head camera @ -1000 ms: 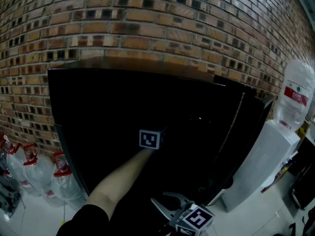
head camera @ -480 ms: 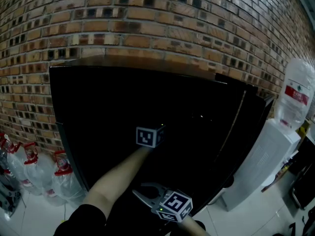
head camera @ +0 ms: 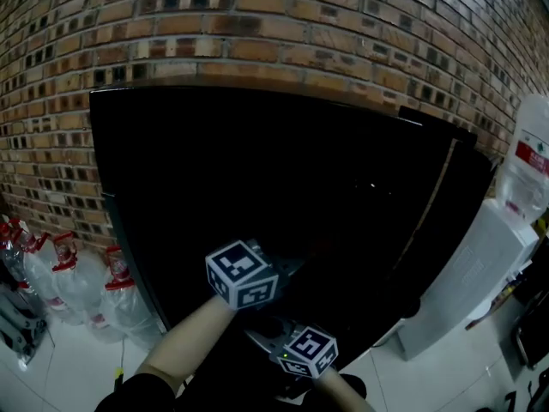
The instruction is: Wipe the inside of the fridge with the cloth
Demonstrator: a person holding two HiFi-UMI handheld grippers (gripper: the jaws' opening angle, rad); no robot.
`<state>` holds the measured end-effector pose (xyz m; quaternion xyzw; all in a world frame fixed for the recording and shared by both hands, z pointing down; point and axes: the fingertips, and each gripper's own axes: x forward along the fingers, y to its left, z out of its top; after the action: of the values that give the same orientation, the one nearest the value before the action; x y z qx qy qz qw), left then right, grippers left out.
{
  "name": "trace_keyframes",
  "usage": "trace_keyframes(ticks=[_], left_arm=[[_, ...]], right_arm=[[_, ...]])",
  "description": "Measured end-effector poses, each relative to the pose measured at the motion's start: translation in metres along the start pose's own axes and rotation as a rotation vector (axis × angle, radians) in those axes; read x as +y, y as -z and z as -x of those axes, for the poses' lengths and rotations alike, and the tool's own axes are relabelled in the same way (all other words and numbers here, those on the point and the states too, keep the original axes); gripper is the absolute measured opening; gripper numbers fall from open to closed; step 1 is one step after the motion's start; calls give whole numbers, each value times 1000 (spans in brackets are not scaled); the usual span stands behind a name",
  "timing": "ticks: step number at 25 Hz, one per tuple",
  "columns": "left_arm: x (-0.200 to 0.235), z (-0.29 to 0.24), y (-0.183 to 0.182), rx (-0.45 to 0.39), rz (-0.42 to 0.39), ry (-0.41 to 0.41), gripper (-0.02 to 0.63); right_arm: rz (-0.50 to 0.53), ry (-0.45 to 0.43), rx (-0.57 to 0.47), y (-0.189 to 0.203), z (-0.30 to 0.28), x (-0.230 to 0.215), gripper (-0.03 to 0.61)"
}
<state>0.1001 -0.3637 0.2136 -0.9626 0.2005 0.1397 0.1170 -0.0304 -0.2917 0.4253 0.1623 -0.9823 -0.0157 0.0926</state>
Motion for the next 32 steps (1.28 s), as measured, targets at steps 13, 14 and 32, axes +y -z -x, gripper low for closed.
trace_keyframes(ticks=[13, 14, 32], left_arm=[[-30, -11, 17, 4, 50, 176, 58], [-23, -12, 18, 2, 53, 148, 59], [94, -35, 66, 11, 69, -191, 55]], right_arm=[[34, 58, 8, 19, -4, -5, 26], [30, 60, 4, 18, -3, -5, 26], [-3, 81, -18, 20, 15, -18, 26]])
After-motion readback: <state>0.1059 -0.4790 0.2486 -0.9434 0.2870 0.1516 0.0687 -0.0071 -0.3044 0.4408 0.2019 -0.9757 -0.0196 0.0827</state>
